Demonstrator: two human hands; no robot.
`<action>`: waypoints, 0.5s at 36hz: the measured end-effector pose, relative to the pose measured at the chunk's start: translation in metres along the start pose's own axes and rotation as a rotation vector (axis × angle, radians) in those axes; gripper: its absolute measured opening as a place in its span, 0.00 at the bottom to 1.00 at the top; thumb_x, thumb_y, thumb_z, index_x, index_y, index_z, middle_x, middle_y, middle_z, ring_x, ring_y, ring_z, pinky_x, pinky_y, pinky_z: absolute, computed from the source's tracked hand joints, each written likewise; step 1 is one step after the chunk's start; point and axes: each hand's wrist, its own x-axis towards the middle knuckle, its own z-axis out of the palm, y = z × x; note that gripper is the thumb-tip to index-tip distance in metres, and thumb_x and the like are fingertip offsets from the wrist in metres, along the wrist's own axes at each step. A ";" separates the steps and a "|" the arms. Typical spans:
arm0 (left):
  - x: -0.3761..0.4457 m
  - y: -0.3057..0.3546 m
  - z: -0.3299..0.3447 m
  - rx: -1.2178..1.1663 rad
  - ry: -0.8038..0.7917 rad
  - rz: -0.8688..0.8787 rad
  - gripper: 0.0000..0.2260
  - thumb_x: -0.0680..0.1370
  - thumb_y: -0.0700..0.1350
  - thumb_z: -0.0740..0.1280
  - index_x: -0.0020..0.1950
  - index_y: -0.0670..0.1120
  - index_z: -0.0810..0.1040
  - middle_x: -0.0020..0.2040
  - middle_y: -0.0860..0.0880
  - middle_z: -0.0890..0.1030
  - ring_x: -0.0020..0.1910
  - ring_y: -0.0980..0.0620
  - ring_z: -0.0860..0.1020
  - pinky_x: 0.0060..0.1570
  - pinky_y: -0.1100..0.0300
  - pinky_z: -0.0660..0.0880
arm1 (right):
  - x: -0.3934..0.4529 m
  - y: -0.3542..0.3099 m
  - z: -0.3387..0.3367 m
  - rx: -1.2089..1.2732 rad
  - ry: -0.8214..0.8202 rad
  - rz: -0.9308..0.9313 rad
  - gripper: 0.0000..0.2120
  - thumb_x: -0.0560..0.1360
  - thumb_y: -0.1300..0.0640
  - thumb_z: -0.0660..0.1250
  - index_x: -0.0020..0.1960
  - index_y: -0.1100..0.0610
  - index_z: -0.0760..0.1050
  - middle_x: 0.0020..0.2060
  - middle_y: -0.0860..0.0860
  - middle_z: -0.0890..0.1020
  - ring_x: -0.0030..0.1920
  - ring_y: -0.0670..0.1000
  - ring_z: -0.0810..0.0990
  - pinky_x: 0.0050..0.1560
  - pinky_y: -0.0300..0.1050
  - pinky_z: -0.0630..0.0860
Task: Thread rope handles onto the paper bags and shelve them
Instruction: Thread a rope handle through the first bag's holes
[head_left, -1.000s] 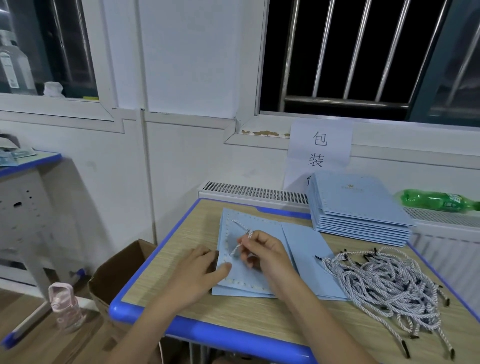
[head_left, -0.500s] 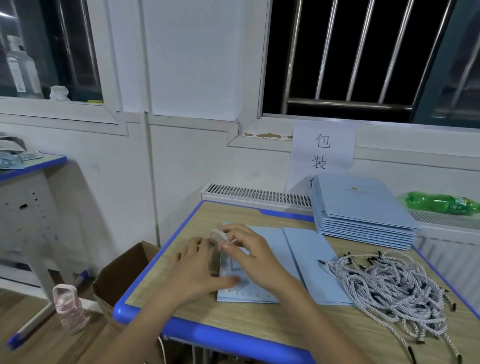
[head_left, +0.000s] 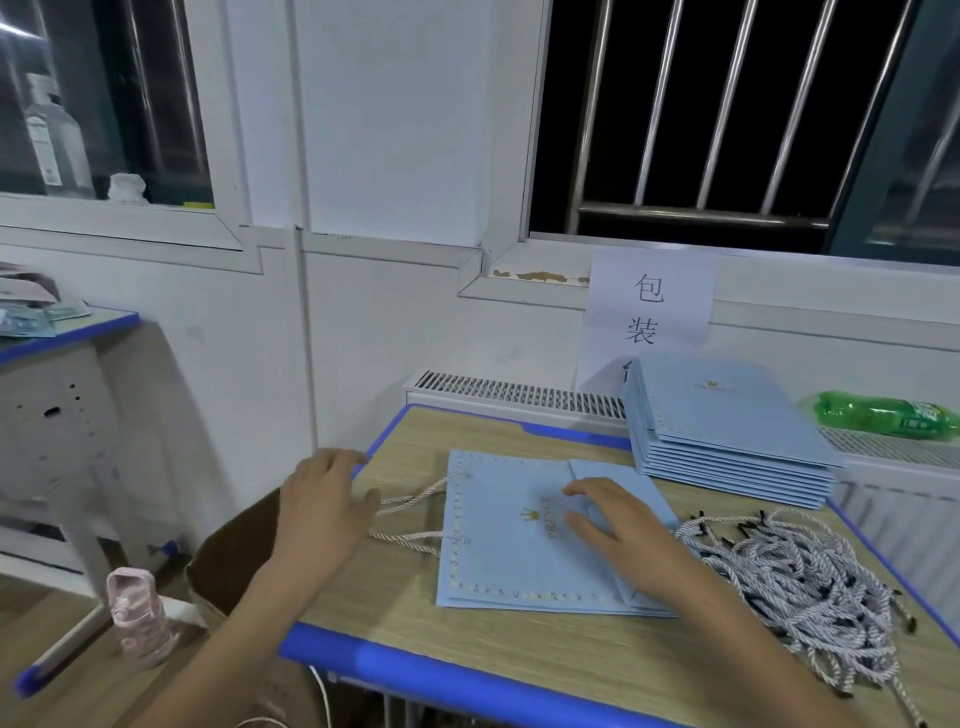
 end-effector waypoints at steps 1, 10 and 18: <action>-0.001 0.009 0.003 -0.074 -0.005 0.096 0.15 0.74 0.37 0.68 0.60 0.42 0.77 0.58 0.43 0.76 0.61 0.42 0.73 0.60 0.55 0.66 | -0.002 0.003 0.000 0.008 0.003 0.027 0.19 0.80 0.47 0.57 0.69 0.51 0.65 0.64 0.42 0.68 0.68 0.44 0.66 0.63 0.35 0.61; 0.000 0.046 0.042 0.189 -0.661 0.255 0.52 0.58 0.78 0.30 0.78 0.53 0.42 0.78 0.56 0.42 0.77 0.56 0.42 0.74 0.53 0.40 | -0.010 0.025 -0.001 -0.281 -0.204 0.186 0.47 0.65 0.24 0.34 0.78 0.48 0.39 0.77 0.46 0.41 0.76 0.45 0.40 0.75 0.46 0.41; 0.009 0.025 0.038 0.310 -0.695 0.309 0.41 0.66 0.76 0.33 0.76 0.61 0.38 0.77 0.58 0.40 0.76 0.57 0.40 0.74 0.51 0.41 | -0.013 0.030 -0.004 -0.389 -0.277 0.198 0.40 0.71 0.28 0.38 0.77 0.46 0.37 0.76 0.45 0.37 0.76 0.44 0.37 0.75 0.48 0.38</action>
